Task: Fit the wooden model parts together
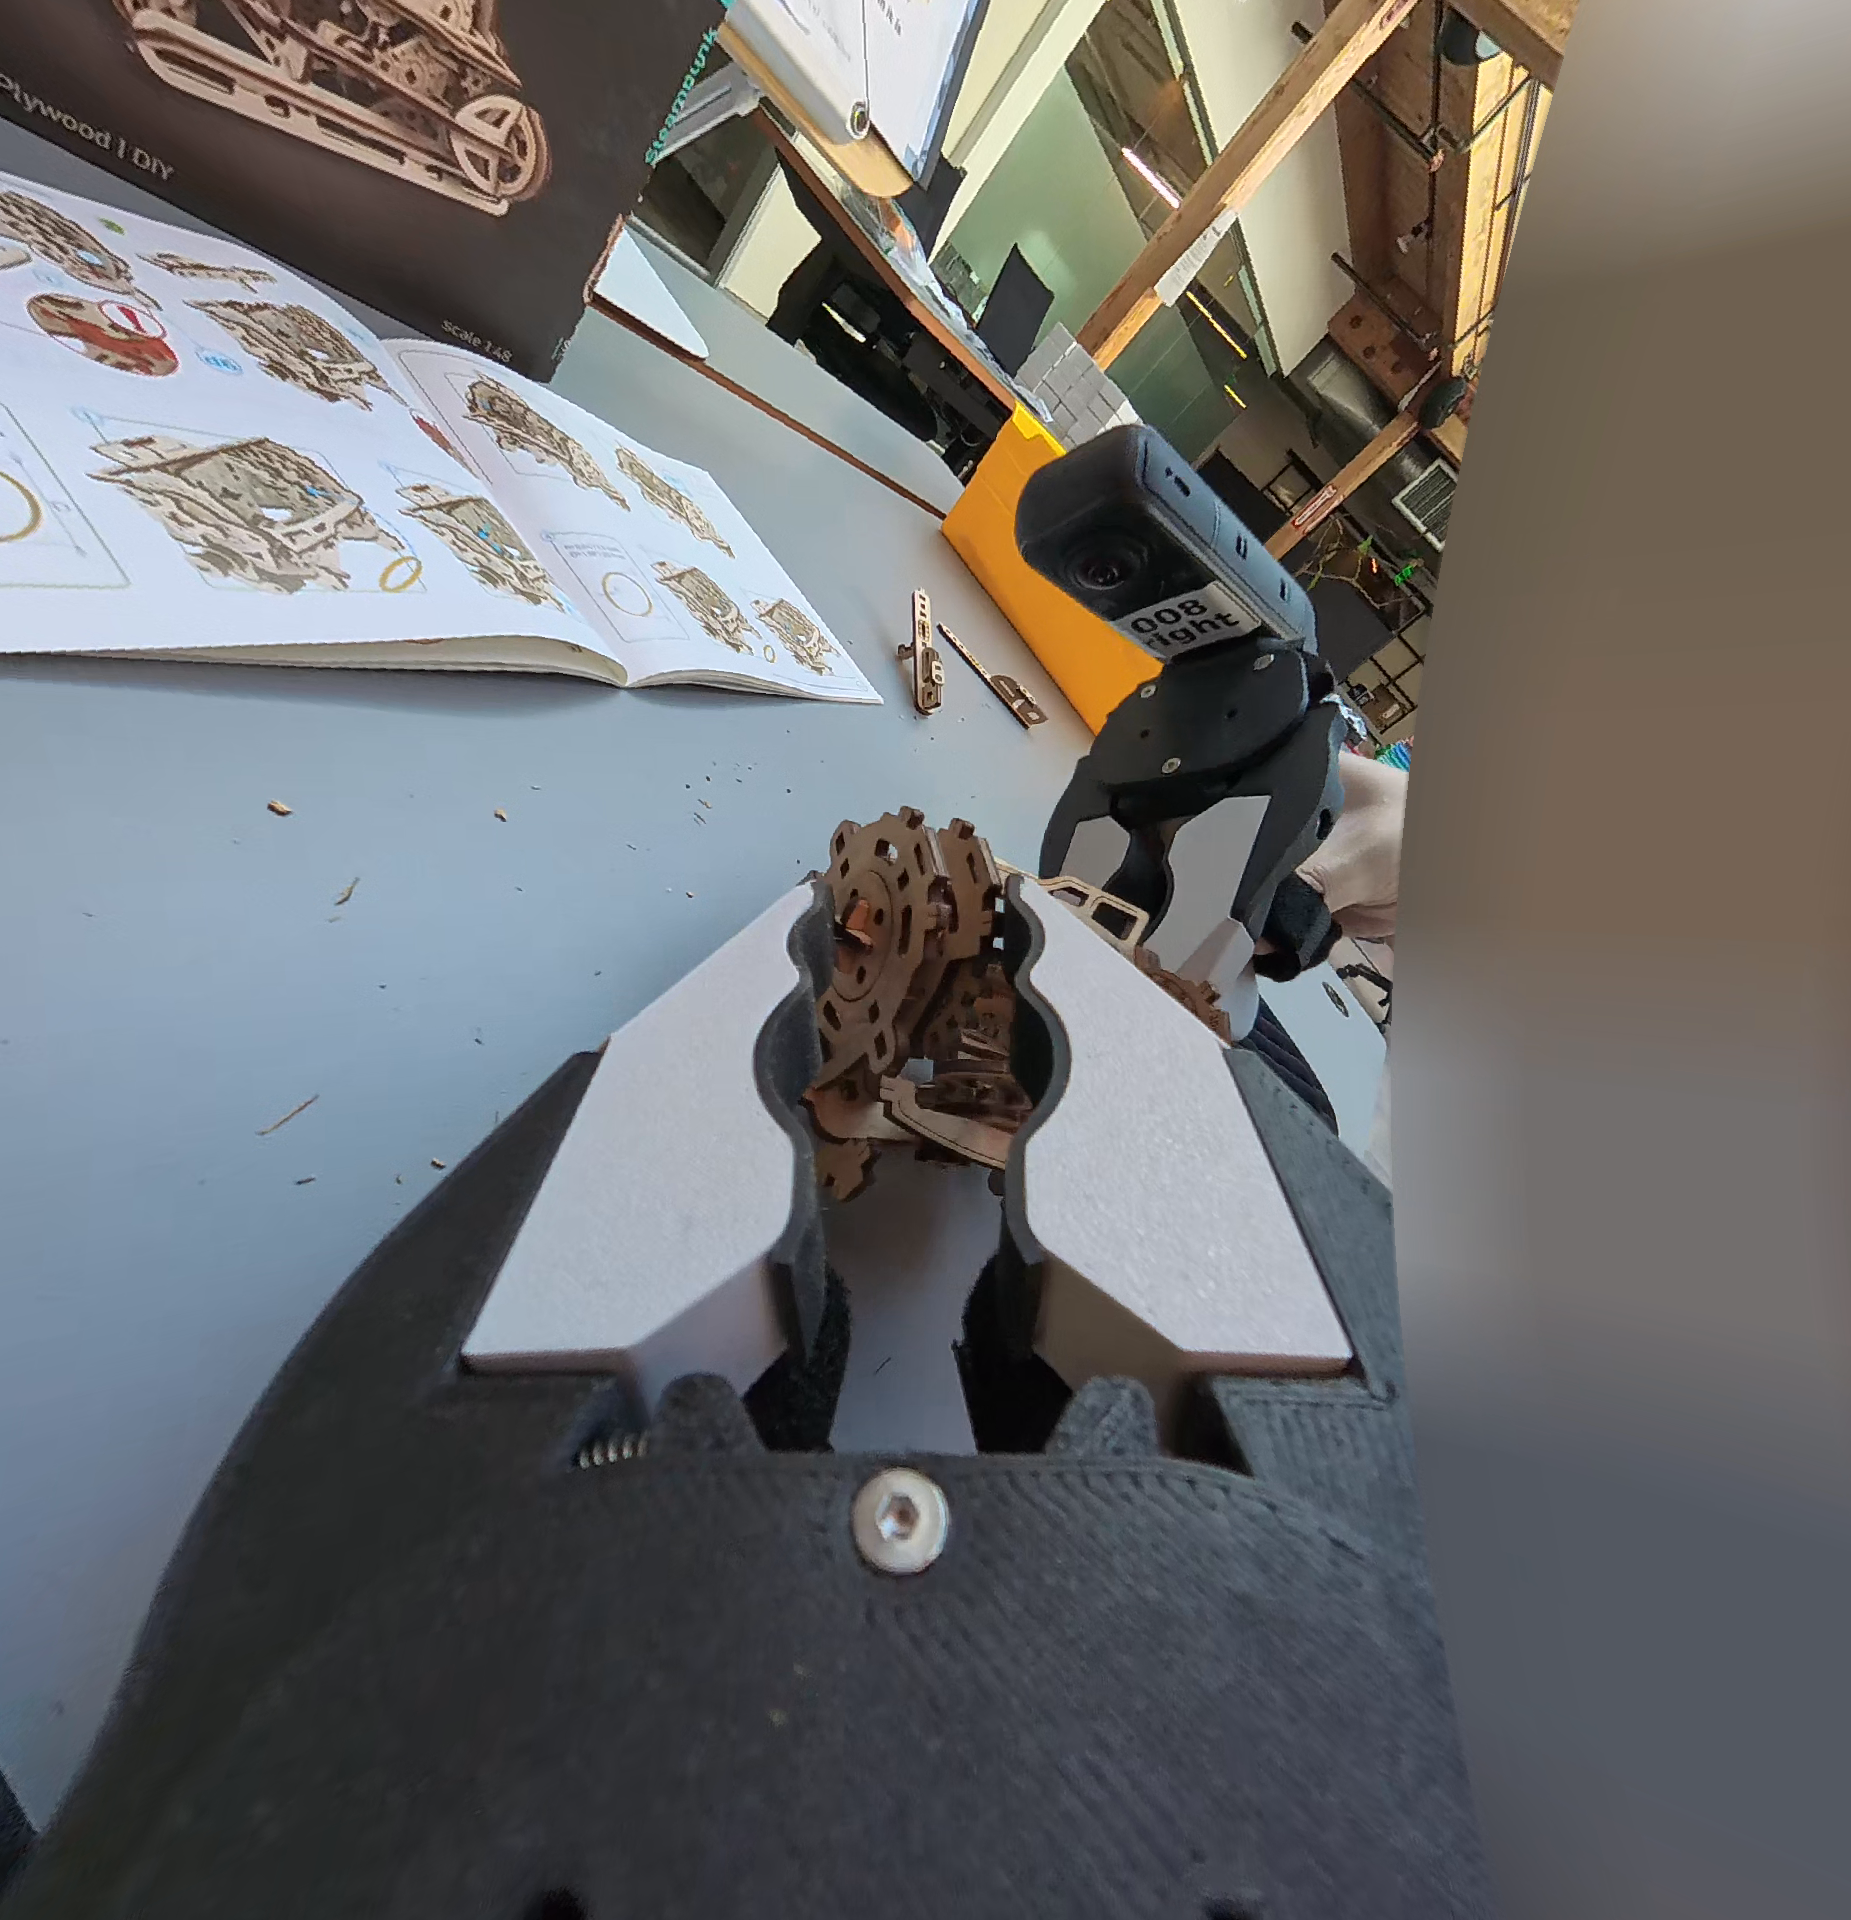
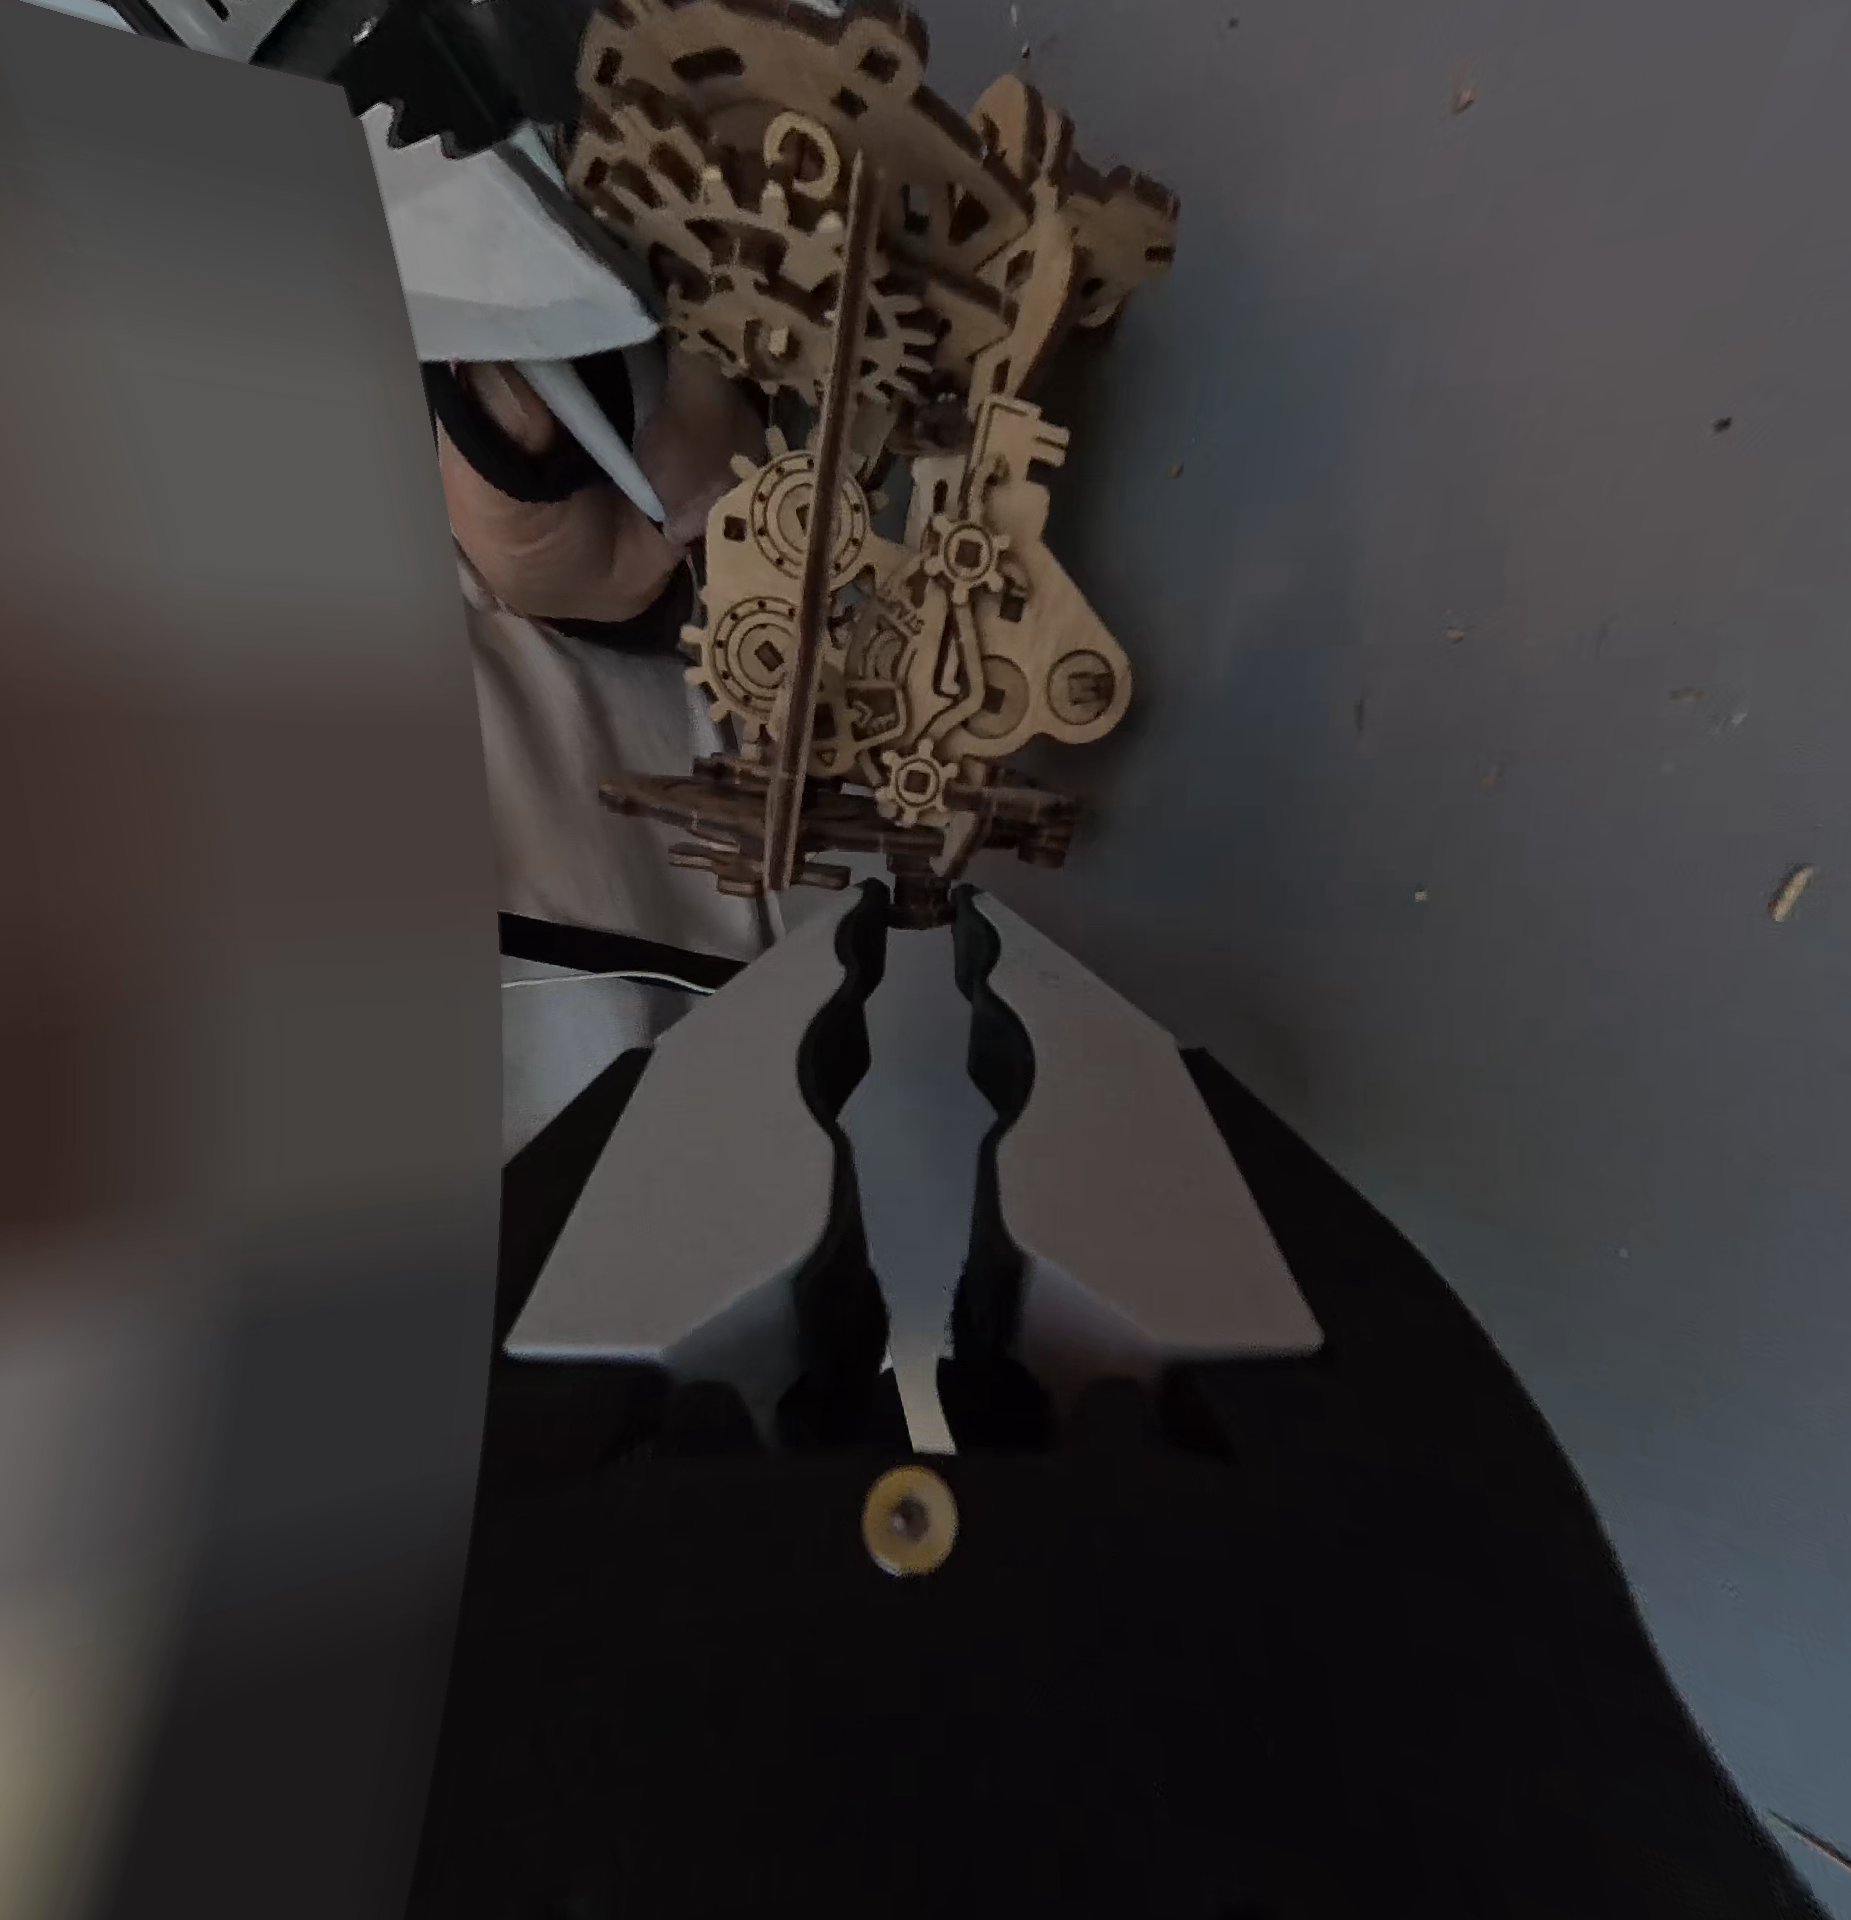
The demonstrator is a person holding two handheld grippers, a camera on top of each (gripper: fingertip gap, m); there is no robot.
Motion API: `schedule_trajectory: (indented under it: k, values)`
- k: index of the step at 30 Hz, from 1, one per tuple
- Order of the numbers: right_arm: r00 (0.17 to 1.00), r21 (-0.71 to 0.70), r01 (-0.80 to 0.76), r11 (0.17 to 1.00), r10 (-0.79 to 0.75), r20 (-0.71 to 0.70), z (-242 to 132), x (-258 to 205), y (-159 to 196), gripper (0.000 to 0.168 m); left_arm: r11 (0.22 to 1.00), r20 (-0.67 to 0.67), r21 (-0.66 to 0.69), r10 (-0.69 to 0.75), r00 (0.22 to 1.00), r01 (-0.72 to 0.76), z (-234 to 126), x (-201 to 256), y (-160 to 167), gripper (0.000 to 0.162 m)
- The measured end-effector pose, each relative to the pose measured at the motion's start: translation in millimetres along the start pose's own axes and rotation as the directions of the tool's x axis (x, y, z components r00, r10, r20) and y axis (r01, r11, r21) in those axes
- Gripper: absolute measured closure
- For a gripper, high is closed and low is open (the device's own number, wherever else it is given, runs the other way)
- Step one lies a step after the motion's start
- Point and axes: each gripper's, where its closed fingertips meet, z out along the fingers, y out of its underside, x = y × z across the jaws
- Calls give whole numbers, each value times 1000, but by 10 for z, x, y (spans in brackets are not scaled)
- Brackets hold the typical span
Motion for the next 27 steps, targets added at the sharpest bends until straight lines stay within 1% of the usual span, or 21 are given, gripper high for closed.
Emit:
schedule_trajectory:
  k: [8, 11, 17, 21, 23, 27]
  values:
    - [993, -174, 76, 982, -90, -74, -41, 45, 44, 157, 999, 1, -29, 24, 1000, -23, 4, 16, 21, 132]
    - [991, -204, 89, 975, -108, -84, -39, 42, 33, 157, 1000, 9, -15, 14, 1000, -14, -4, 3, 11, 132]
    - [996, -204, 72, 976, -81, -38, -27, -18, 35, 157, 1000, 6, -2, 1, 1000, -1, -3, 1, 5, 132]
    - [998, -237, 65, 969, -69, -8, -23, -2, 86, 156, 1000, -10, -10, -2, 1000, 2, 11, 21, 18, 132]
    - [995, -260, 95, 961, -87, 42, -12, -49, 108, 157, 1000, -25, -18, -7, 1000, 7, 19, 34, 26, 132]
    - [989, -277, 149, 949, -141, 51, -26, 27, 100, 157, 1000, -31, -16, -22, 999, 22, 16, 25, 21, 132]
